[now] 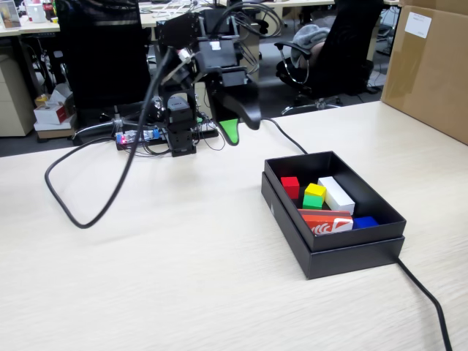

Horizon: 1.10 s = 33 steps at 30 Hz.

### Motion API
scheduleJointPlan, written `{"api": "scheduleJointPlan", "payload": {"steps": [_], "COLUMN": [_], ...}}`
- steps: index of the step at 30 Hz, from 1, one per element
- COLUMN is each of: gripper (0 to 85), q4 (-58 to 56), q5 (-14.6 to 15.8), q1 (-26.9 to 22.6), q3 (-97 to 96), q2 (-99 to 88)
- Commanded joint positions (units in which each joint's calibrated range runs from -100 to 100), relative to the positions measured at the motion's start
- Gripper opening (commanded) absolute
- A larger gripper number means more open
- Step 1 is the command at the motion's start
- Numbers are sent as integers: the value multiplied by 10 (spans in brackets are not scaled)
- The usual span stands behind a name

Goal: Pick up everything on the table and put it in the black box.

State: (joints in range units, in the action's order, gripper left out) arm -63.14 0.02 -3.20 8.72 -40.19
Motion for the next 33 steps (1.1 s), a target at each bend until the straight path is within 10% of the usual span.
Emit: {"api": "scheduleJointPlan", "payload": {"steps": [1, 33], "gripper": [493, 475], "q4": [20, 720], "q5": [-5, -16], "q1": [22, 25], "q3": [-41, -1003], "q2": [-90, -554]}}
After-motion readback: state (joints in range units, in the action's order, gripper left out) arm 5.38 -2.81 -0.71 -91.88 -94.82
